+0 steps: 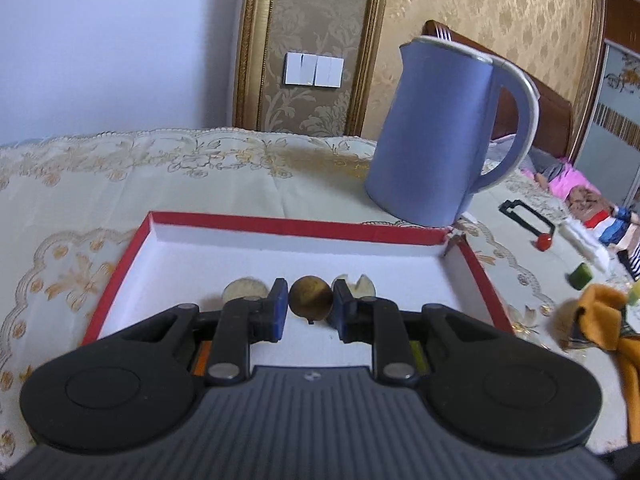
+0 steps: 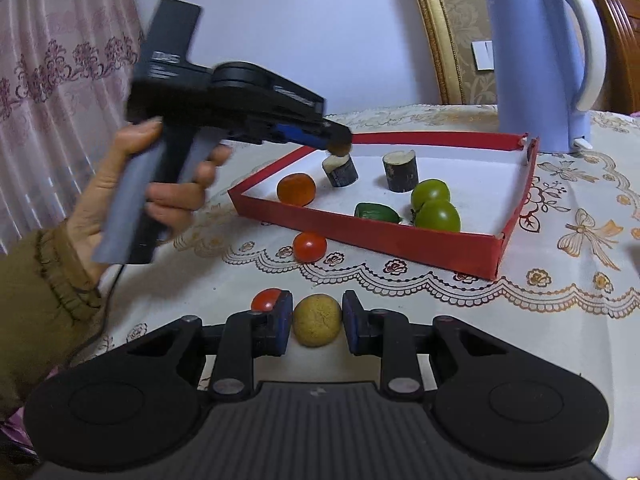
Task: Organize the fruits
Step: 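Carry the brown fruit into the tray and open the left tool while the right tool grasps the yellowish fruit, then carry the yellowish round fruit into the tray and open the right tool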
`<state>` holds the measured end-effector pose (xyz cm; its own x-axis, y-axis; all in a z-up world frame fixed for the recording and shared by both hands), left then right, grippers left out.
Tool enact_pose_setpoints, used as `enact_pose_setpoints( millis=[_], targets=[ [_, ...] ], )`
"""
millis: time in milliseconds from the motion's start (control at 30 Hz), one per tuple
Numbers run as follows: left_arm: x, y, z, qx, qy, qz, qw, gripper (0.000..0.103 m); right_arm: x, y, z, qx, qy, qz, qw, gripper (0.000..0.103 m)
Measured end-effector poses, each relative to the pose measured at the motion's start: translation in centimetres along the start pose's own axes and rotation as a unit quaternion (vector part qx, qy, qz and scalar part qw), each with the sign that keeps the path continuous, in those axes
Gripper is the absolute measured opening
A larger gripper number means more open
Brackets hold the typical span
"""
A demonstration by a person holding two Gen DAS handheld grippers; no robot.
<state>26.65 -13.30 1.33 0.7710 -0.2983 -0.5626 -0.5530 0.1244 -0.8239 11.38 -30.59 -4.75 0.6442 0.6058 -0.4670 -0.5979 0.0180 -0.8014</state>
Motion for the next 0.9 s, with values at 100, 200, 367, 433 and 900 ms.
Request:
enact_pose_setpoints(
  millis=[100, 200, 367, 433, 900],
  targets=[
    [1.3, -0.4, -0.4, 0.004, -0.011, -0.001, 0.9999, 0.022, -0.3, 0.0, 0.0, 0.005, -0.001, -0.006, 1.0, 0.026],
    [1.9, -0.5, -0.4, -0.001, -0.019, -0.004, 0.9998, 0.022, -0.5, 0.0, -0.1, 0.008, 0.0, -0.01, 1.0, 0.026],
    [0.1, -0.2, -0.4, 0.024, -0.037, -0.029, 0.9986, 0.04, -0.9, -0.5, -0.4, 0.014, 0.003, -0.023, 1.0, 0.026],
    [-1.2, 0.2, -0.5, 0.047, -0.058, -0.037, 0.9965, 0.049, -1.0, -0.8, -0.5, 0.016, 0.005, -0.029, 0.999, 0.026],
    [-8.8, 7.9, 5.0, 0.012, -0.145, -0.02, 0.9892, 0.09, 0.6, -5.7, -1.2, 0.047, 0.059, -0.088, 0.993, 0.026]
  ],
)
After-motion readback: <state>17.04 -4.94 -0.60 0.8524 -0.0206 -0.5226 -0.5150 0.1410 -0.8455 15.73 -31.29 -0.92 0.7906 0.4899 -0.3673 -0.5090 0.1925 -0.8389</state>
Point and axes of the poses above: each gripper's, at about its wrist camera, not at the fingertips, and x roughly the way its jaws point, z to its left, y to its underside, the point moved 5 cm from there along x, roughly the way its jaws point, and after that the axes turned 4 degrees about x, right-handed, at the moved point
